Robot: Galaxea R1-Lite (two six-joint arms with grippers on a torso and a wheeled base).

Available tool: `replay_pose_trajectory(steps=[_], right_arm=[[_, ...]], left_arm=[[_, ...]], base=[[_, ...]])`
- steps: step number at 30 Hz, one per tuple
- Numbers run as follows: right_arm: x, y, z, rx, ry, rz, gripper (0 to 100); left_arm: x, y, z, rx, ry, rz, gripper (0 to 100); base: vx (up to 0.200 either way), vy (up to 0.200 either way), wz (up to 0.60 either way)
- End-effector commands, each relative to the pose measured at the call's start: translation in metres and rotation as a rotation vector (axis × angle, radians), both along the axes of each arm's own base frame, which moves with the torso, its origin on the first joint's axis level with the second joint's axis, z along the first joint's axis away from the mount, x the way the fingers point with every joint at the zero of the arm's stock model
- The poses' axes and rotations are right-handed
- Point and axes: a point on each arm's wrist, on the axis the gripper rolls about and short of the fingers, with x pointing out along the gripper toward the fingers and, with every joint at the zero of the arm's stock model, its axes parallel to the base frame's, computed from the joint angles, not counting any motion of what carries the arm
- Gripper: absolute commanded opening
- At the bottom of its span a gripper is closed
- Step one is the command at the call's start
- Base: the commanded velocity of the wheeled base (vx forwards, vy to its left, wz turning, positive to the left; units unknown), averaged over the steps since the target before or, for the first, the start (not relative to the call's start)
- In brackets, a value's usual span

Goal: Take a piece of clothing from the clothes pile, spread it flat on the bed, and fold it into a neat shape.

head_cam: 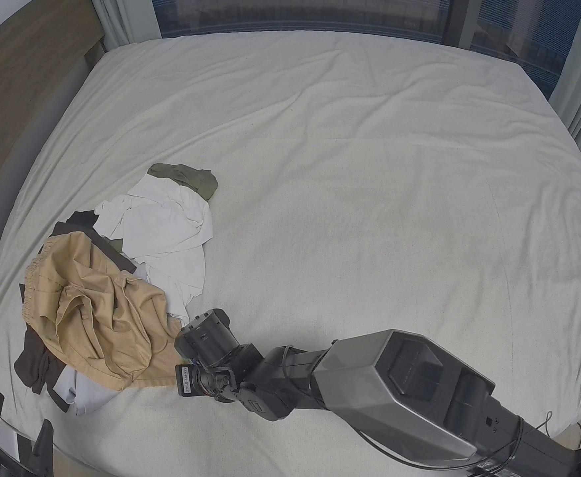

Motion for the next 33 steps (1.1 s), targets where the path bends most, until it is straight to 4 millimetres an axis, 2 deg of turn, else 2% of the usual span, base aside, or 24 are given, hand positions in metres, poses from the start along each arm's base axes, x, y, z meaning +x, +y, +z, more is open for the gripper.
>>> replay_pose_trajectory(steps=[1, 3, 8, 9, 10, 12, 14, 17, 19, 23, 24, 28, 33], right_arm=[[0.002, 0.001, 0.014, 0.038, -0.024, 0.001, 0], [0.002, 0.001, 0.025, 0.048, -0.031, -0.001, 0], [0.008, -0.009, 0.087, 0.11, -0.115, -0.054, 0], [0.008, -0.009, 0.087, 0.11, -0.115, -0.054, 0], [0.012, -0.018, 0.118, 0.149, -0.145, -0.076, 0], [0.017, -0.028, 0.145, 0.188, -0.179, -0.102, 0], [0.02, -0.039, 0.172, 0.225, -0.214, -0.13, 0], [0.019, -0.051, 0.196, 0.256, -0.235, -0.146, 0], [0.016, -0.057, 0.196, 0.241, -0.222, -0.151, 0], [0.003, -0.081, 0.182, 0.163, -0.154, -0.153, 0], [0.003, -0.081, 0.182, 0.163, -0.154, -0.153, 0], [-0.008, -0.107, 0.16, 0.125, -0.097, -0.146, 0], [-0.015, -0.132, 0.146, 0.099, -0.077, -0.162, 0]], left_arm=[[0.0, 0.0, -0.005, -0.001, 0.001, 0.0, 100], [0.0, 0.0, -0.005, 0.0, 0.001, 0.0, 100], [0.0, 0.0, -0.005, 0.0, 0.001, 0.0, 100], [0.0, 0.0, -0.005, 0.0, 0.001, 0.0, 100], [0.0, 0.0, -0.005, 0.0, 0.001, 0.0, 100], [0.0, 0.0, -0.005, 0.0, 0.001, 0.0, 100], [0.0, 0.0, -0.005, 0.0, 0.001, 0.0, 100], [0.0, 0.0, -0.005, 0.0, 0.001, 0.0, 100], [0.0, 0.0, -0.005, 0.0, 0.001, 0.0, 100], [0.0, 0.0, -0.005, 0.0, 0.001, 0.0, 100], [0.0, 0.0, -0.005, 0.0, 0.001, 0.0, 100], [0.0, 0.0, -0.005, 0.0, 0.001, 0.0, 100], [0.0, 0.0, -0.005, 0.002, 0.001, 0.0, 100]], base=[[0.0, 0.0, 0.0], [0.0, 0.0, 0.0], [0.0, 0.0, 0.0], [0.0, 0.0, 0.0], [0.0, 0.0, 0.0], [0.0, 0.0, 0.0], [0.0, 0.0, 0.0], [0.0, 0.0, 0.0], [0.0, 0.0, 0.0], [0.0, 0.0, 0.0], [0.0, 0.0, 0.0], [0.0, 0.0, 0.0], [0.0, 0.0, 0.0]])
